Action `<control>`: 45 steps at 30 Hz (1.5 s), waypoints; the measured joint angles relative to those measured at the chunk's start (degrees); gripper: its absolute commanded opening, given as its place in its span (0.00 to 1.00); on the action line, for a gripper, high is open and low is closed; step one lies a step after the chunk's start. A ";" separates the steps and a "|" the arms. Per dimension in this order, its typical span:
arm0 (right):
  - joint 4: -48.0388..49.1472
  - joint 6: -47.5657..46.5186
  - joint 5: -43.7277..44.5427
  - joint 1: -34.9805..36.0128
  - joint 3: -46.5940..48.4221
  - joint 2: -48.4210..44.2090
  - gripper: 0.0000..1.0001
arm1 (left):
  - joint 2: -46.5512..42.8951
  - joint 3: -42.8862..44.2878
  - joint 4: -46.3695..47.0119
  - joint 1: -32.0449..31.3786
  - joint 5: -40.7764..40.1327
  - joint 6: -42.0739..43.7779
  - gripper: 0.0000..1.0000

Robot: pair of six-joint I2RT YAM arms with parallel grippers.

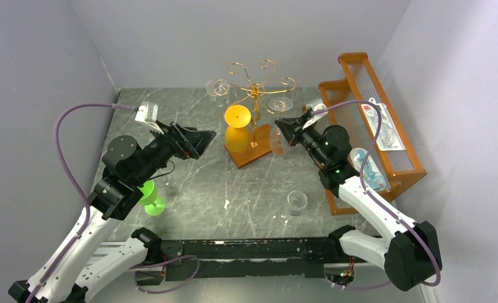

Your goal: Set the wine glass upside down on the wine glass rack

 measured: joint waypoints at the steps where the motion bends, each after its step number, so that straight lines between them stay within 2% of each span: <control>1: -0.26 0.17 0.22 0.00 0.07 0.37 0.00 | 0.00 0.00 -0.02 0.00 0.00 0.00 0.97; 4: -0.61 0.37 0.90 -0.02 1.14 1.66 0.07 | 0.00 0.00 -0.07 0.00 0.00 0.00 0.97; 11: -1.25 1.16 1.73 -0.02 1.81 2.49 0.49 | 0.02 0.00 -0.39 0.00 0.00 0.04 0.97; 16: -4.07 1.51 2.47 -0.02 1.84 0.98 0.59 | 0.50 0.79 -1.88 0.00 -0.04 2.60 0.97; 25: -15.10 5.29 2.86 -0.02 1.68 -8.28 0.66 | 1.99 3.32 -4.00 0.00 -0.17 6.62 0.97; 29: -23.28 8.46 3.02 0.00 3.15 -12.07 0.67 | 3.39 5.31 -6.58 0.00 0.00 7.58 0.97; 39: -56.46 22.67 13.11 -0.02 18.86 -17.29 0.67 | 3.41 7.06 -13.31 0.00 0.00 11.02 0.97; 45: -77.33 28.15 15.69 -0.02 26.23 -17.44 0.66 | 2.12 5.95 -14.34 0.00 0.00 11.23 0.97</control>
